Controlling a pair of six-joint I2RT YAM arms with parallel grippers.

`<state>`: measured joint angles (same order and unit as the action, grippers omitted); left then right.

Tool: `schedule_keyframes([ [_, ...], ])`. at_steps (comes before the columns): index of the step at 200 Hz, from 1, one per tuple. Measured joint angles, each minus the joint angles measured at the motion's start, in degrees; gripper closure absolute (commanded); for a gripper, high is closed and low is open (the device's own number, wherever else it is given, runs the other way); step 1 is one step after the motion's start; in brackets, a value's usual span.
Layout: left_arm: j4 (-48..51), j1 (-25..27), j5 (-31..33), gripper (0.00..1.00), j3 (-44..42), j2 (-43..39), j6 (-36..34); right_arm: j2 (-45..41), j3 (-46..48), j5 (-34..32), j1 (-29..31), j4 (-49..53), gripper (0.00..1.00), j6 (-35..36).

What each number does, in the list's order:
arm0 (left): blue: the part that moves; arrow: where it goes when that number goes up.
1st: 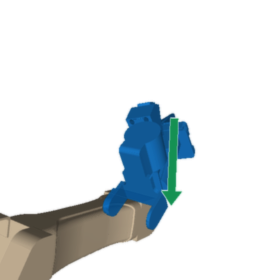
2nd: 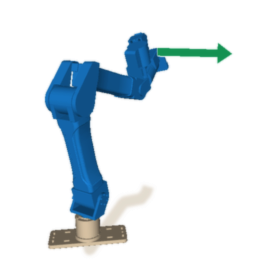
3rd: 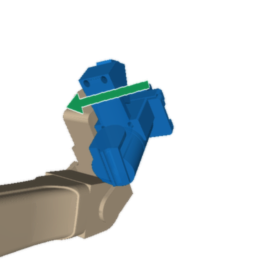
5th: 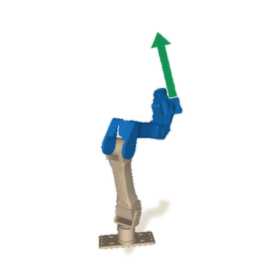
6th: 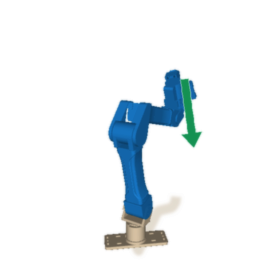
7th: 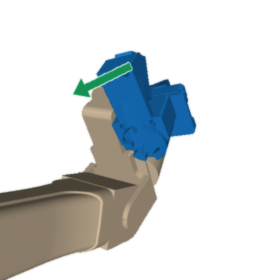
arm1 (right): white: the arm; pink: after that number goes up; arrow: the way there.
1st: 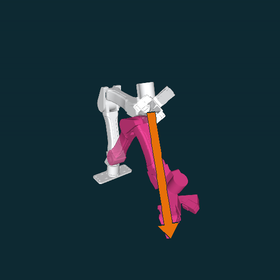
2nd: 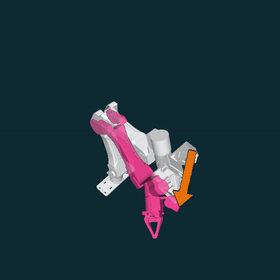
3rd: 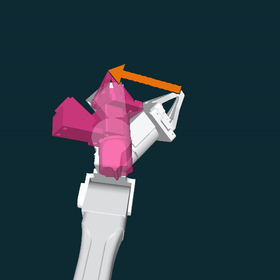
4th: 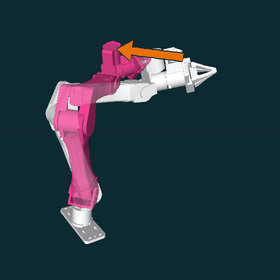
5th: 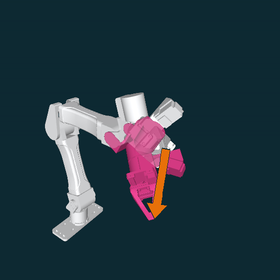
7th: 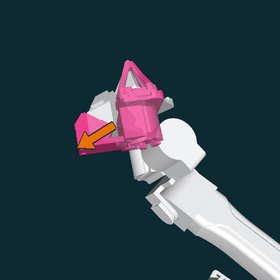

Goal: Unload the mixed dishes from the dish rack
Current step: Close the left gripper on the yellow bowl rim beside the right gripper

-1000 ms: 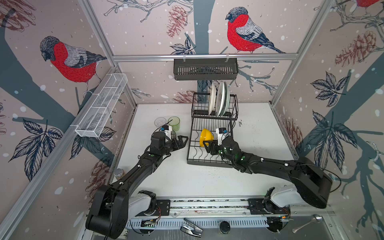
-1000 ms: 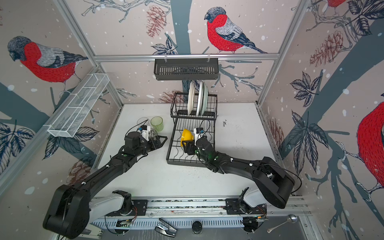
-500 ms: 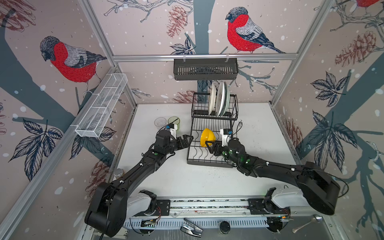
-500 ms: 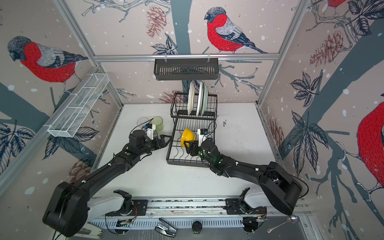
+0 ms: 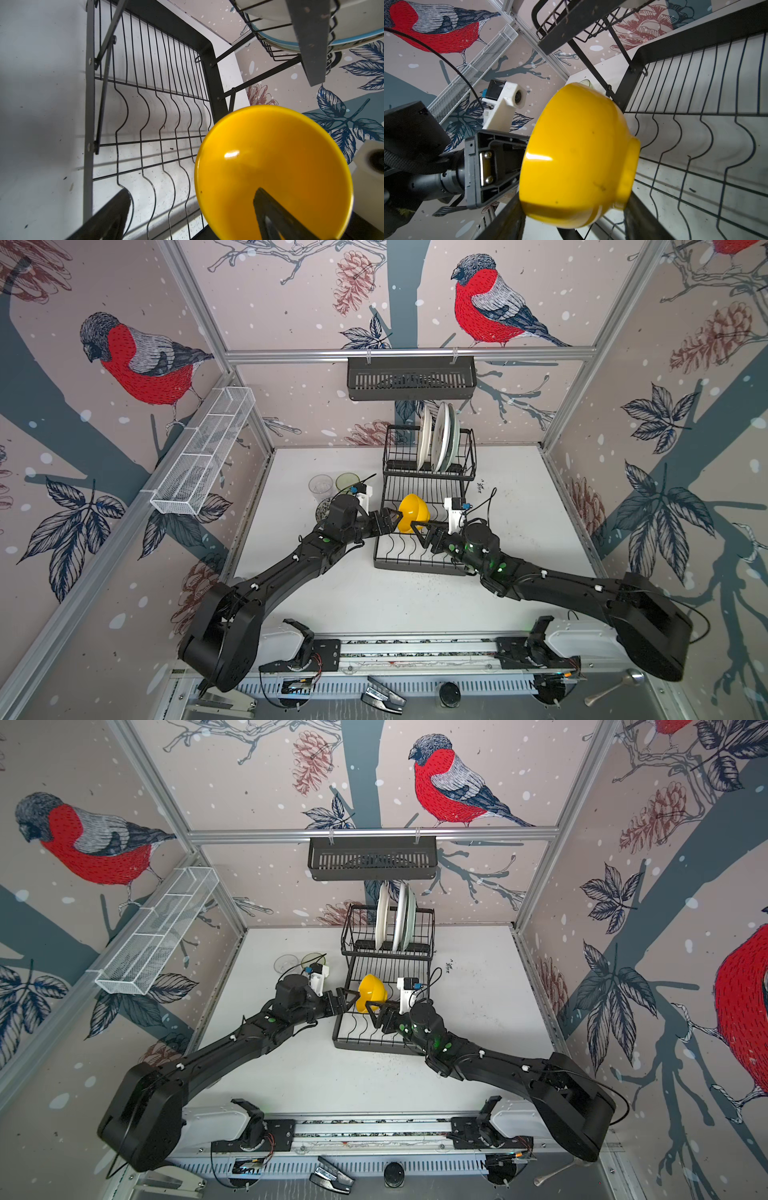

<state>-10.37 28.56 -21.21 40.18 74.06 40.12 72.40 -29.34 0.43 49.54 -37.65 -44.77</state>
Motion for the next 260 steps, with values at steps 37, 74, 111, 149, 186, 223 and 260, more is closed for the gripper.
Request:
schedule_keyframes([
  [37,-0.04,1.07,-0.02,0.21,1.51,2.40,0.07,-1.90,0.92,0.96,0.02,-0.63,0.46,-0.02],
  [74,-0.02,1.27,-0.17,0.42,2.43,4.11,0.37,-2.58,1.20,1.31,-0.02,-1.20,0.45,-0.02],
  [111,-0.02,1.29,-0.70,0.55,3.23,5.33,0.55,-2.51,1.22,2.12,-0.04,-1.42,0.45,-0.02],
  [149,-0.02,1.31,-1.03,0.61,3.28,5.49,0.57,-1.79,1.25,3.10,-0.02,-1.62,0.45,0.04],
  [186,0.00,1.36,-1.16,0.72,3.34,5.51,0.98,-1.07,1.18,4.09,0.28,-2.01,0.45,0.24],
  [223,-0.07,1.38,-1.38,0.82,3.34,5.66,0.98,-0.74,0.94,4.15,0.63,-1.73,0.44,1.27],
  [260,0.15,1.49,-1.97,0.90,3.43,5.90,0.92,-0.20,0.85,3.89,0.76,-1.77,0.43,1.16],
])
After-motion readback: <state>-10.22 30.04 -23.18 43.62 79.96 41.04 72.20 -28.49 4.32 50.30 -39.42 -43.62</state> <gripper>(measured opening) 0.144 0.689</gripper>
